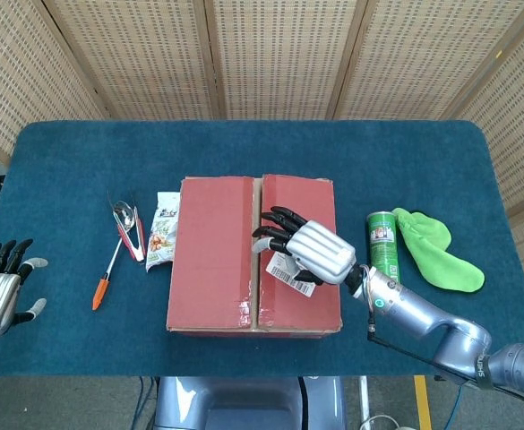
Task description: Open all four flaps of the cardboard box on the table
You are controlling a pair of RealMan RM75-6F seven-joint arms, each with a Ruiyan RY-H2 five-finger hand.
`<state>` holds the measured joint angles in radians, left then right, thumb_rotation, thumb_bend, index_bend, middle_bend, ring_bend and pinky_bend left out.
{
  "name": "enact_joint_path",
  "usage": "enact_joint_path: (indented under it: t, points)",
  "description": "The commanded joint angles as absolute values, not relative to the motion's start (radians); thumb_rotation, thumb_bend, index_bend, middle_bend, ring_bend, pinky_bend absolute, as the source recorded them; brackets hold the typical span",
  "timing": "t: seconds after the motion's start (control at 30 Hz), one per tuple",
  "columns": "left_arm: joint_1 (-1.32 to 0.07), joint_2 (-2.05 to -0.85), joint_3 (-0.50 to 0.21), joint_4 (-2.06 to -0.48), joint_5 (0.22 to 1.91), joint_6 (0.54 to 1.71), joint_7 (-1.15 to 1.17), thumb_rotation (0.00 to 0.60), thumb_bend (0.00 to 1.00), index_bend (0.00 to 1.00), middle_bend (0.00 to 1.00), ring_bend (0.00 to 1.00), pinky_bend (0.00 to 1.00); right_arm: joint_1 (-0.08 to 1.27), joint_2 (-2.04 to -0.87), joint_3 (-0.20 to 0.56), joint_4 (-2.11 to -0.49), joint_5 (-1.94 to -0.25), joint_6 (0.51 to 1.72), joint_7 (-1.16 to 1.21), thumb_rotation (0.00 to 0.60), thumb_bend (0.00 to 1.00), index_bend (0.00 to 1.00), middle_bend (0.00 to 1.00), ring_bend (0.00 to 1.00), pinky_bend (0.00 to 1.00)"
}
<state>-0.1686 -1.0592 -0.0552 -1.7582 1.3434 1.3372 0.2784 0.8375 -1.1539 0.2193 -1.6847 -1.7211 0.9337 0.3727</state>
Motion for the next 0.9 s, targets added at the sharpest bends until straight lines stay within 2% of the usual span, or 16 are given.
enact_joint_path:
  t: [0.03, 0.43, 0.9]
  points:
    - [-0.168, -1.06, -0.054, -1.757, 1.341, 1.337, 0.277, 0.6, 0.27, 0.3, 0.09, 0.03, 0.0, 0.85, -1.162, 0.206, -1.671, -1.722, 0.928, 0.344, 0.6, 1.0, 0.28, 0.22, 0.02, 0.0]
    - [-0.172, -1.068, -0.05, -1.751, 1.331, 1.328, 0.275, 0.6, 0.27, 0.3, 0.09, 0.03, 0.0, 0.876, -1.186, 0.165, -1.654, -1.718, 0.91, 0.287, 0.6, 1.0, 0.28, 0.22, 0.02, 0.0]
    - [-0.176, -1.071, -0.047, -1.749, 1.325, 1.321, 0.263, 0.6, 0.27, 0.3, 0.09, 0.03, 0.0, 0.909, -1.201, 0.153, -1.633, -1.687, 0.893, 0.254, 0.6, 1.0, 0.28, 0.23, 0.02, 0.0]
